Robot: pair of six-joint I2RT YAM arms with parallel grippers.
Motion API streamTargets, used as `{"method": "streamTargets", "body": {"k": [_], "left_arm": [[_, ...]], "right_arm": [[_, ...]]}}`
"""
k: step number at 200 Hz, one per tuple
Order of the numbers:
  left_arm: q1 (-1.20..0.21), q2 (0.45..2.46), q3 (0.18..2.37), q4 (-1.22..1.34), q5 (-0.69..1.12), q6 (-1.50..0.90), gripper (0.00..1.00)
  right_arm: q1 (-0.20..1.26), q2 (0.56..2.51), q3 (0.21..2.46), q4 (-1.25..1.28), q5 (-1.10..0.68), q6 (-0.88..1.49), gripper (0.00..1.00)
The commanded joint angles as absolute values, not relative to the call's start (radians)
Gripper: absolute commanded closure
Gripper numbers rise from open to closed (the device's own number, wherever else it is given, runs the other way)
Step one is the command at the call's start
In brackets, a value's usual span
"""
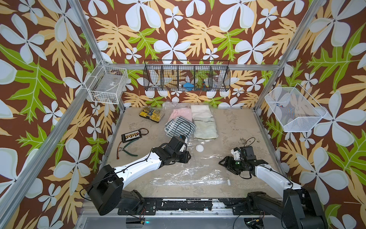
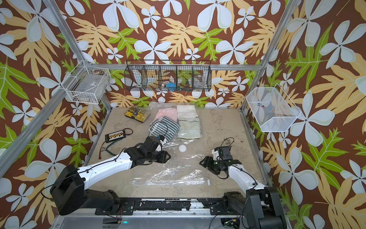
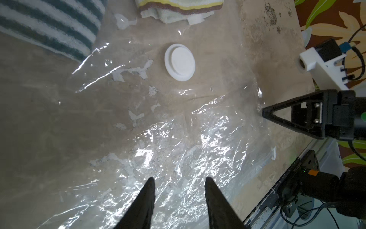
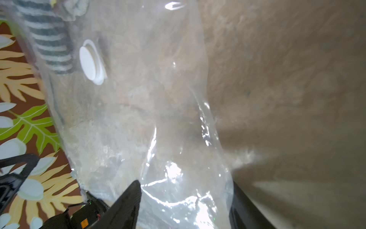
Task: Place the folded towel into the vacuum bag
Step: Close the vacuum bag at the center of the board.
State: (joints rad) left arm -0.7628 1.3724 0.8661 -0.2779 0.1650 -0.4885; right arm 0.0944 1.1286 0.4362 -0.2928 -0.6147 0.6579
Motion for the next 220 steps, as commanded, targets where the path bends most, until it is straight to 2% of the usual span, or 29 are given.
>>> {"method": "streamTargets", "body": {"k": [1, 33, 74, 108, 150, 182, 220], "left_arm": [[-0.818, 1.338, 0.897, -0.275, 0.197, -0.365, 0.54], [-0.994, 1.310, 0.965, -0.338, 0.109, -0.194, 0.50], [-1.227, 1.331, 0.963, -0.344, -0.113, -0.012, 0.44], [-1.290, 1.389, 0.953, -0.345, -0.242, 0.048, 0.39], [-1.370, 1.454, 0.913, -0.266, -0.445, 0.133, 0.38], [-1.379, 1.489, 0.898, -0.215, -0.608, 0.163, 0.38], [-1.383, 1.499, 0.851, -0.129, -0.645, 0.205, 0.42]], "right_arm": [[0.097, 1.085, 0.452, -0.239, -0.777, 0.720, 0.39], [0.095, 1.045, 0.487, -0.237, -0.853, 0.783, 0.42], [0.095, 1.087, 0.532, -0.187, -0.904, 0.823, 0.42], [0.095, 1.098, 0.545, -0.165, -0.914, 0.832, 0.42], [0.095, 1.099, 0.523, -0.136, -0.939, 0.851, 0.42], [0.094, 1.114, 0.516, -0.118, -0.947, 0.853, 0.42], [0.091, 1.130, 0.528, -0.092, -0.972, 0.865, 0.42]]}}
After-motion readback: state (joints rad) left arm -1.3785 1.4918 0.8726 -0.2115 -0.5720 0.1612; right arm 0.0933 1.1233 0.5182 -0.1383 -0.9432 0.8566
